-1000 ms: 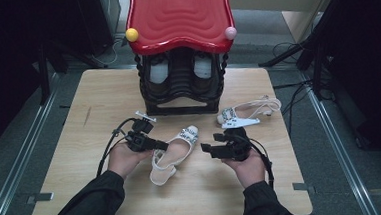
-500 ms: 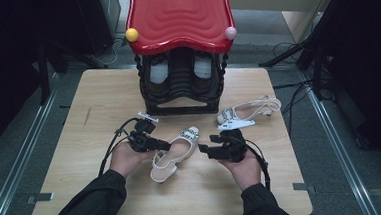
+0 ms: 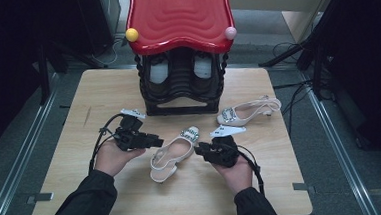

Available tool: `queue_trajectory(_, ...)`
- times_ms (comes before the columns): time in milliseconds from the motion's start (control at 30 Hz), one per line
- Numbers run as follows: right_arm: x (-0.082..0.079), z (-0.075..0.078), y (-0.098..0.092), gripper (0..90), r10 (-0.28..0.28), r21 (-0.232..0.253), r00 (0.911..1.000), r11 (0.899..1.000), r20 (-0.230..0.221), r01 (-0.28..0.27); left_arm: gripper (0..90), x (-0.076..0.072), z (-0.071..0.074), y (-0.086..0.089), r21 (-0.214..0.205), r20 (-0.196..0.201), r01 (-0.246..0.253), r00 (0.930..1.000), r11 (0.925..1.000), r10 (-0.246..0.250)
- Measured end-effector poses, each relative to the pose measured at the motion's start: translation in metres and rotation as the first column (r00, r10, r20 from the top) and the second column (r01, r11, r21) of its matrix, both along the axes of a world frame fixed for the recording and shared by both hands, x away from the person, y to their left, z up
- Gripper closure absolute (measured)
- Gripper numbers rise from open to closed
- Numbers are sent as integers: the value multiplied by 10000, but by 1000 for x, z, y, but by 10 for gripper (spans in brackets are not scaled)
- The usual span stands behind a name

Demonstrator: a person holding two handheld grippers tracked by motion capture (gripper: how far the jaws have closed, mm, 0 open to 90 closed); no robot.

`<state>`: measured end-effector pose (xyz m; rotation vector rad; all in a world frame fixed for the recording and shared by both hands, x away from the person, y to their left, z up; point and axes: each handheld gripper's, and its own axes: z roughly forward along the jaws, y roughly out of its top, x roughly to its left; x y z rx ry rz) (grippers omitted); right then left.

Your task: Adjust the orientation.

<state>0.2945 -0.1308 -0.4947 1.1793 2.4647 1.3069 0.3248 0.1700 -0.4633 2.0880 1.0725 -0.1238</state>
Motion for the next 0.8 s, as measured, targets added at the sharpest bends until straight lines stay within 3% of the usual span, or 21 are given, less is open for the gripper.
queue_trajectory(67,-1,-3,1,806,-47,86,10000,10000,-85,48,676,-2,2,4,-27,3,-23,10000,10000,23)
queue_trajectory(167,-1,-8,2,863,-101,-98,9997,9999,-201,99,820,-4,3,9,20,34,-101,9999,9999,101)
queue_trajectory(267,-1,-10,3,900,-193,-111,9994,9998,-293,190,898,-7,6,13,-94,50,-212,9998,9997,213)
queue_trajectory(567,1,-22,17,900,93,-377,9964,9992,-843,-125,893,-15,5,24,-25,57,-222,9997,9997,222)
queue_trajectory(800,5,-26,22,900,137,-574,9961,9982,-868,-187,871,-22,2,32,106,9,-279,9996,9996,279)
